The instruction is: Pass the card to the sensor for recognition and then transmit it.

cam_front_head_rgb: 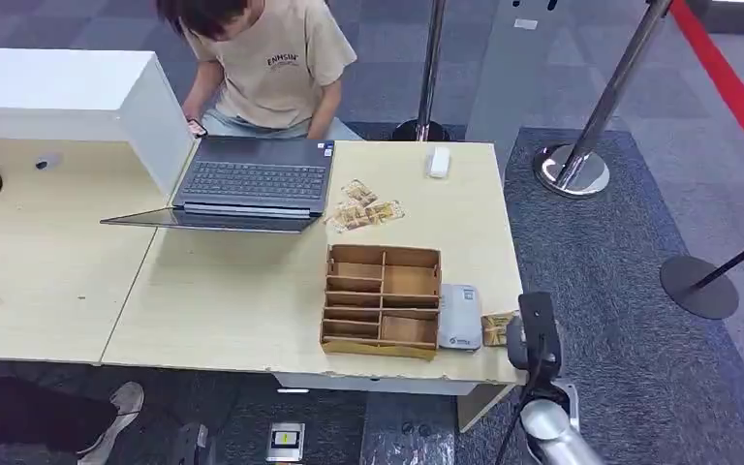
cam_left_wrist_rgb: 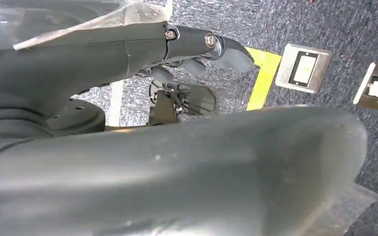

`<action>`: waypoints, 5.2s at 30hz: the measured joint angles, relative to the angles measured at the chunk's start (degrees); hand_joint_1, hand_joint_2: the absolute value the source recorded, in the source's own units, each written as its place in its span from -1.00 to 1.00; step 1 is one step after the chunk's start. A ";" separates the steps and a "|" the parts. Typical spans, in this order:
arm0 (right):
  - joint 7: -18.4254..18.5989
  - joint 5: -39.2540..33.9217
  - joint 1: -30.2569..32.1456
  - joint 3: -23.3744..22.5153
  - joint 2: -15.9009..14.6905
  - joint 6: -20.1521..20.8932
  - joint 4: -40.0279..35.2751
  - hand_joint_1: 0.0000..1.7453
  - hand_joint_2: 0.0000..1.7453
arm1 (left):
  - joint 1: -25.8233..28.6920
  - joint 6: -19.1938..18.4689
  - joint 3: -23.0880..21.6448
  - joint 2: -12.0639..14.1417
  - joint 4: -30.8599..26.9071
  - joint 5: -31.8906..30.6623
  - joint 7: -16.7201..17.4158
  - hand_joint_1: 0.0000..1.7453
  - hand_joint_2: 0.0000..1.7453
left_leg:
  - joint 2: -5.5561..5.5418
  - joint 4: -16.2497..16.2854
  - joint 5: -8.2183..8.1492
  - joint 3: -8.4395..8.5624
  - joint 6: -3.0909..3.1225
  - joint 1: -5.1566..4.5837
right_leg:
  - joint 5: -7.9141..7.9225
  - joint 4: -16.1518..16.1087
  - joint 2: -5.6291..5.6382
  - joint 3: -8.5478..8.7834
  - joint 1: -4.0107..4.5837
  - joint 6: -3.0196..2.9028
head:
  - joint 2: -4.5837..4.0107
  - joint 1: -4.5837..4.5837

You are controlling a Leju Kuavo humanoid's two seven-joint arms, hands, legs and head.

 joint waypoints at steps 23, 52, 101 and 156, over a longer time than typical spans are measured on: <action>5.20 9.72 0.01 1.70 -2.25 -4.52 -8.19 1.00 1.00 | 0.06 -0.35 0.00 0.13 0.00 0.55 0.52 -1.00 -1.00 | 0.03 0.00 0.00 0.02 0.00 -0.01 | 0.00 0.00 0.02 0.00 -0.01 0.00 | 0.00 0.00; 9.13 8.10 0.27 5.05 -2.03 4.42 -11.95 1.00 1.00 | 0.35 0.31 -0.02 0.24 0.00 0.70 -0.52 -1.00 -1.00 | 0.01 0.00 0.00 -0.02 0.00 0.00 | 0.00 0.00 0.01 -0.01 -0.01 0.00 | 0.00 0.02; 1.51 -1.68 -14.87 8.35 -6.01 15.30 -32.81 1.00 1.00 | -1.32 -1.16 -2.17 0.22 0.00 -2.17 1.03 -1.00 -1.00 | 0.04 0.00 0.01 -0.10 0.00 -0.03 | 0.00 0.02 0.02 -0.06 -0.02 0.00 | 0.00 0.00; 1.77 18.75 -11.94 16.76 -1.97 8.02 -25.66 -1.00 1.00 | -2.41 -2.12 -4.66 -0.46 -0.09 -4.26 0.68 -1.00 -1.00 | -0.03 0.00 0.03 -0.24 0.03 0.00 | 0.00 0.01 -0.01 -0.23 0.00 0.00 | 0.00 0.00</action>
